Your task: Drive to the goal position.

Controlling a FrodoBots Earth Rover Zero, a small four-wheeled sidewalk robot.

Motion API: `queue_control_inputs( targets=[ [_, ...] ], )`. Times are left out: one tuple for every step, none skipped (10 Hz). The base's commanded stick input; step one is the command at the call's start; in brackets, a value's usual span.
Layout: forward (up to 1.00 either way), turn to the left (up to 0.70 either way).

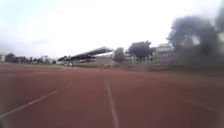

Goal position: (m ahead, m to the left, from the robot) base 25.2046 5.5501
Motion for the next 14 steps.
queue_control_inputs(
  targets=[
    [0.70, 0.00],
    [0.70, 0.00],
    [0.70, 0.00],
    [0.70, 0.00],
    [0.70, 0.00],
    [0.70, 0.00],
    [0.70, -0.16],
    [0.70, -0.22],
    [0.70, -0.21],
    [0.70, 0.00],
    [0.70, 0.00],
    [0.70, 0.00],
    [0.70, 0.00],
    [0.70, 0.00]
  ],
)
